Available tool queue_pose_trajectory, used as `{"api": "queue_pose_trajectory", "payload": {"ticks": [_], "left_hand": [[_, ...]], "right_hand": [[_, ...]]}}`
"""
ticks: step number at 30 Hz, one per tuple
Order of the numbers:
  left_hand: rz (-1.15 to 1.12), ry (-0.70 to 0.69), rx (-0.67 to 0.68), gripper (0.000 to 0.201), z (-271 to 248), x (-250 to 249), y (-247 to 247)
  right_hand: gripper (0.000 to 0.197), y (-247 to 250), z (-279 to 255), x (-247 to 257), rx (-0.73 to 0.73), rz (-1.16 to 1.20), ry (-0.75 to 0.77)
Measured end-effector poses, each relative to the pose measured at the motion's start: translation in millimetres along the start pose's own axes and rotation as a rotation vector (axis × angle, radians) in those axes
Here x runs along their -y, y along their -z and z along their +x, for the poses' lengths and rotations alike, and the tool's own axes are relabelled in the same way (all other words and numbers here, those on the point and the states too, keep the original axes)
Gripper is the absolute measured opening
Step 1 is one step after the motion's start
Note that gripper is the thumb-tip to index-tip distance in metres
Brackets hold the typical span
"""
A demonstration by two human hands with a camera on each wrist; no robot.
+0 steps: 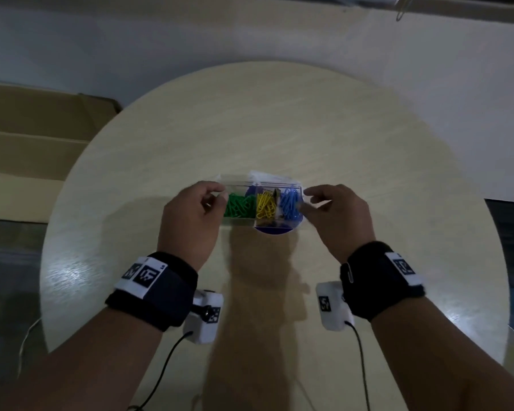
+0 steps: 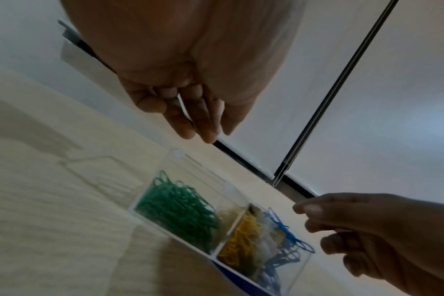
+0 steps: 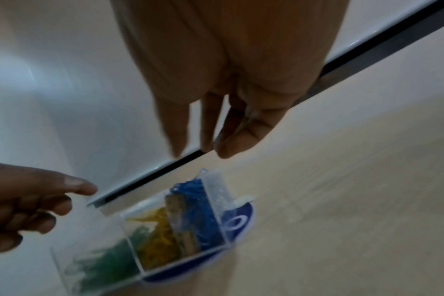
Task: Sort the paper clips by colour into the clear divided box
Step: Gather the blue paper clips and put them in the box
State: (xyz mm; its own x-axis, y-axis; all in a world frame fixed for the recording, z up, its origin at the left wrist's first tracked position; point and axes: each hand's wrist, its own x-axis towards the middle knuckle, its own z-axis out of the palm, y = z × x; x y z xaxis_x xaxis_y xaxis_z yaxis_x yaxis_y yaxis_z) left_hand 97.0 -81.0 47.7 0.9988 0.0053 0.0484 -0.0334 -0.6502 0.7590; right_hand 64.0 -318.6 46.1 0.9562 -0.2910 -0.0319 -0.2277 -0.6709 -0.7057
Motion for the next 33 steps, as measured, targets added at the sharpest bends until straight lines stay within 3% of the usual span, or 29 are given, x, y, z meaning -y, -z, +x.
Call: {"api": "queue_pose_trajectory", "payload": {"ticks": [3,7,10,16,19,21,24,28,33], "left_hand": [[0.017,-0.005,-0.007,0.012,5,11,7],[0.012,-0.003,-0.003,0.012,9,18,12],[0.009,-0.002,0.0,0.012,11,21,13],[0.074,0.059,0.008,0.008,21,26,12],[0.136,0.168,0.081,0.03,37,24,6],[0.122,0.268,0.196,0.051,47,20,-3],[-0.101,0.386,0.278,0.047,53,17,-15],[-0.338,0.38,0.219,0.017,54,19,-19],[-0.623,0.447,0.131,0.034,48,18,-13]], "right_hand": [[0.053,-1,-5,-12,0.167,-0.095,0.16],[0.037,-9,-1,-22,0.118,-0.107,0.207],[0.029,-11,0,-21,0.083,0.034,0.105],[0.031,-14,3,-23,0.115,0.244,-0.072],[0.033,-15,19,-17,0.013,0.363,-0.31],[0.049,-21,33,-13,0.095,0.376,-0.442],[0.048,-28,43,-5,0.207,0.402,-0.44],[0.043,-28,41,6,0.167,0.723,-0.474],[0.043,-24,32,8,0.084,0.885,-0.507]]}}
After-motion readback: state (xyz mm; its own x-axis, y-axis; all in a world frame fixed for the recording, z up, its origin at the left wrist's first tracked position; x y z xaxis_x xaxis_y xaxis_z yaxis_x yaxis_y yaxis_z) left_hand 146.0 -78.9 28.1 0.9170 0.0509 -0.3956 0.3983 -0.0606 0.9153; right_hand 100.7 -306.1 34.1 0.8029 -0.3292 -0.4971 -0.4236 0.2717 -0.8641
